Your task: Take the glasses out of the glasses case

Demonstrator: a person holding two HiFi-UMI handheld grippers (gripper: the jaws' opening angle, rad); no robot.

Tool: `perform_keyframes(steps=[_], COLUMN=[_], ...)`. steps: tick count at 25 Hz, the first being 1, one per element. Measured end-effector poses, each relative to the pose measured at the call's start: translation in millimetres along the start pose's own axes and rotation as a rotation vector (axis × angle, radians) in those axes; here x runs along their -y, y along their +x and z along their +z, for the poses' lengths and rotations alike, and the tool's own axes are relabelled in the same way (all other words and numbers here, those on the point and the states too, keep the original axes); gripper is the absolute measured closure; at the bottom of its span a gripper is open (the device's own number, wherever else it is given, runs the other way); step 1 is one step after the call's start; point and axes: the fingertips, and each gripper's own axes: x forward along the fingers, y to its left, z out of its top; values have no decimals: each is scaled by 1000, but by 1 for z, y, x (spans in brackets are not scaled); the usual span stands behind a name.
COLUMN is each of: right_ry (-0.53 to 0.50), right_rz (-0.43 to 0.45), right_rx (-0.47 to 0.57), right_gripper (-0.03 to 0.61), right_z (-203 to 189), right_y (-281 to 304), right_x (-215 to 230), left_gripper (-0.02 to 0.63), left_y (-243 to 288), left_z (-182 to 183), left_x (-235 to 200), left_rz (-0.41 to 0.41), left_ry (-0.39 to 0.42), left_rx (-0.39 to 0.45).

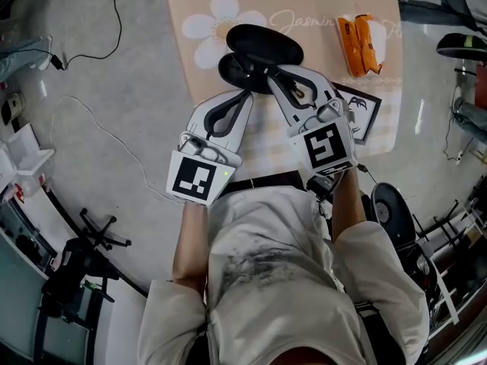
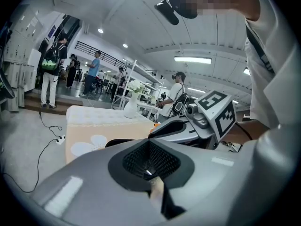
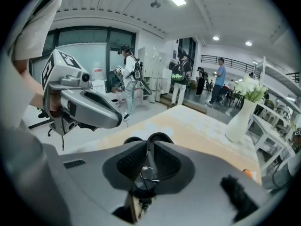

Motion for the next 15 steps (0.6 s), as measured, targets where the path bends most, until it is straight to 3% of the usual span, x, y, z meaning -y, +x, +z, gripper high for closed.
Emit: perform_keyframes(steps=[15], right_ry=[-87], right_rz=[56], right_rx=[-106], right_gripper=[499], right_z=[-28], right_y=[26], right_x=[-15], left_gripper=[607], left_y=[10], left_z=[-19], left_x=[-3], left_rz=[-3], left_ry=[-19], left_rx=[-28])
